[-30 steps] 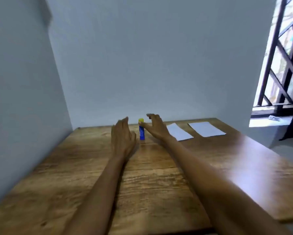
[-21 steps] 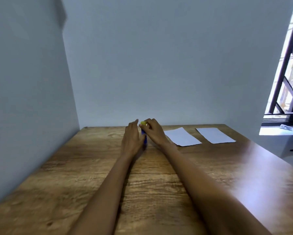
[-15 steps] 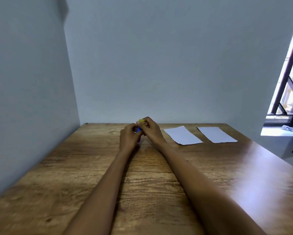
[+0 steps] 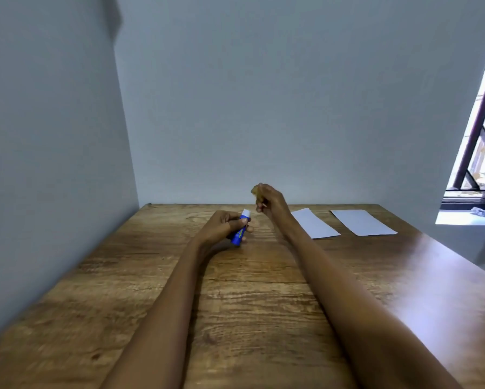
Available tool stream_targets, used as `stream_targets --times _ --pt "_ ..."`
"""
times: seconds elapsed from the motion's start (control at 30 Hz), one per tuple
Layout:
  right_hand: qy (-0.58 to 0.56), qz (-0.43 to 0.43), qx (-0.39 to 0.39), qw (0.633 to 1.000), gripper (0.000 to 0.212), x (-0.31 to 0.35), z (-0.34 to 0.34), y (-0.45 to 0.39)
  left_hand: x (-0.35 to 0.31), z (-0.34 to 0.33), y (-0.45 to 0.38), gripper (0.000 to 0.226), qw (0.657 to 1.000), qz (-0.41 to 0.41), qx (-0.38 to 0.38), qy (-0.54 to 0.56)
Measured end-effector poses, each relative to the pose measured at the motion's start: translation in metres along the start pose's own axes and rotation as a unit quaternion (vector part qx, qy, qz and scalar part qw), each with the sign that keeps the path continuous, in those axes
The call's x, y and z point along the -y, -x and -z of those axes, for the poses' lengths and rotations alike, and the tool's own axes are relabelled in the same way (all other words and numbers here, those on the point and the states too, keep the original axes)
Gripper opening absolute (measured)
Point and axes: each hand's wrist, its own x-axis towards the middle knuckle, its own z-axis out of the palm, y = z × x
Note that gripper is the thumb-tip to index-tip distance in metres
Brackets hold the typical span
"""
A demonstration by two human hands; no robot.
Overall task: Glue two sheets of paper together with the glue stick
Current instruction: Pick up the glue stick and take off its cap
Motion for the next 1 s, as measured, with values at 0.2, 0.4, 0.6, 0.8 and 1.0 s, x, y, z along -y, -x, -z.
stream_targets --times 0.2,0.4,0.6,0.8,1.0 --pt "0.136 -0.028 -0.047 0.989 0.011 -0.018 -0.006 -0.006 0.001 0.009 -0.004 0.012 0.971 -0.080 -0.215 -0.070" --pt "0.275 -0.061 0.070 0.957 0.041 -0.044 -0.027 -0.022 0.006 0.014 -0.004 0.021 0.947 -0.080 -0.301 -0.080" --pt "0.340 -0.049 0.046 0.938 0.024 -0.049 -0.036 -0.027 0.008 0.010 -0.008 0.024 0.943 -0.077 -0.307 -0.106" --pt "0.351 -0.044 0.047 0.934 0.029 -0.050 -0.035 -0.026 0.007 0.008 -0.010 0.026 0.942 -0.079 -0.303 -0.118" --pt "0.265 -0.041 0.024 0.963 0.045 -0.033 -0.018 -0.013 0.006 0.003 -0.009 0.023 0.945 -0.095 -0.292 -0.111"
